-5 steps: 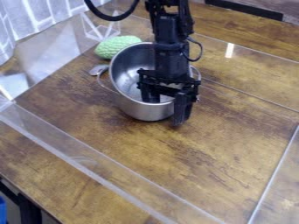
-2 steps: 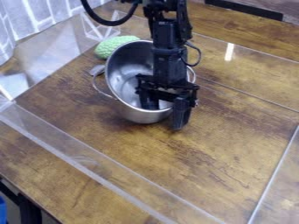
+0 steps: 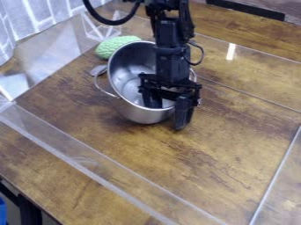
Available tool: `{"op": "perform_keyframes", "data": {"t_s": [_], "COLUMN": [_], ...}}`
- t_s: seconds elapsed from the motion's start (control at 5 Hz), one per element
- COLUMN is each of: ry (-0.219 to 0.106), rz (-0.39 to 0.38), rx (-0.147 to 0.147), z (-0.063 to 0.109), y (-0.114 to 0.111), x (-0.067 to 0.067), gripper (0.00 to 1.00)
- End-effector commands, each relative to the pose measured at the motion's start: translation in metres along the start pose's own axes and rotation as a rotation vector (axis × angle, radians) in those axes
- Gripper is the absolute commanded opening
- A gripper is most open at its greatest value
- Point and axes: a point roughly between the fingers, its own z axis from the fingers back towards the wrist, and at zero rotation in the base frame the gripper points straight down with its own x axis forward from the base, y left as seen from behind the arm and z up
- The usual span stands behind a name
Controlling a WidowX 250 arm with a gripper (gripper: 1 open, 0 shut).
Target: Move the pink spoon to the left side of the table
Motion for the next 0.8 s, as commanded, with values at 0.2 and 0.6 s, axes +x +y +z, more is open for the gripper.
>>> {"op": "perform_keyframes", "data": {"t_s": [0.2, 0.6], "ry": [-0.057, -0.046], "rz": [0.063, -0.058], "rx": [-0.014, -0.003], "z": [0.005, 0.012], "y": [0.016, 0.019], "x": [0.012, 0.012], "gripper": [0.0, 0.0]}}
